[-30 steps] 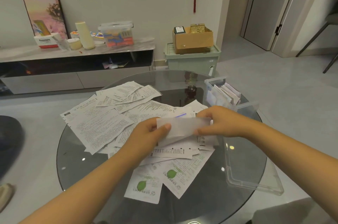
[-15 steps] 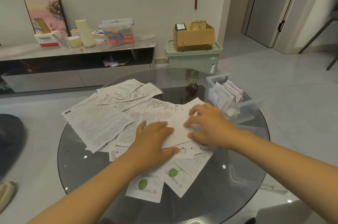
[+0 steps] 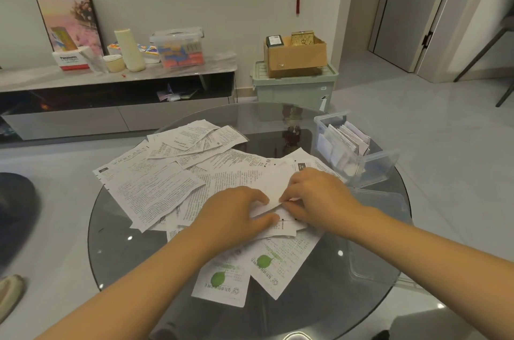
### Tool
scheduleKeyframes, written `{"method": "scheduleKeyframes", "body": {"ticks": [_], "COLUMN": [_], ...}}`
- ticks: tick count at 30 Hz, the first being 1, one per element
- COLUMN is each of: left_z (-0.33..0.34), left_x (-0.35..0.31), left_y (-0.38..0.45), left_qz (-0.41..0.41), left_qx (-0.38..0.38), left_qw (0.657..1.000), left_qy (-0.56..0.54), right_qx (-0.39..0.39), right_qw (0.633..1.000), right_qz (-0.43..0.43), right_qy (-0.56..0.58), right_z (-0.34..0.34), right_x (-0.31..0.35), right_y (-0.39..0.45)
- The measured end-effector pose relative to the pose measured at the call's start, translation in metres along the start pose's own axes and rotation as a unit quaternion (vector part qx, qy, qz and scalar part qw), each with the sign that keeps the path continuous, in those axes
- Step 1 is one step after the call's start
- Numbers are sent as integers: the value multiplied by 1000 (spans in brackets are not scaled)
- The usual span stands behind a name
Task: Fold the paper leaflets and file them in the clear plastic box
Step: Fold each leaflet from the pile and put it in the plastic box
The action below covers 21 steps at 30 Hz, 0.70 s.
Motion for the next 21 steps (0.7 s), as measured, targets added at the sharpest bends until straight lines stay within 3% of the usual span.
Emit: {"method": "scheduleKeyframes", "body": {"ticks": [2,8,12,16,21], "left_z": [-5,3,5,4,2], "left_x": [-4,-5,-3,5,9], "left_y": [-1,3,8,12,16], "left_qz": [-1,-7,-13,-70,-109], "left_qx": [-12,32,-3,-2,2], "left_qw": [1000,991,991,987,946], "left_qy": [-18,-129,-136,-146,-307], "right_qx": [0,27,-22,-12,-41], "right_qw": [1000,964,913,873,849], "right_qz": [24,148,213,240,234], "right_qy": [18,217,346,424,471], "right_z": [-2,2,2,5,-1], "right_x": [-9,-33,-38,-37,-43], "right_y": [0,-12,-15,-15,-15]}}
Point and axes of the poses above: each hand's wrist, its own y-axis towards the middle knuckle, its own z-axis out of the palm, x = y × z, the point moved 7 cm from there along y, towards the middle knuckle, and after that the axes turned 7 degrees about -z, right-handed, at the moved point
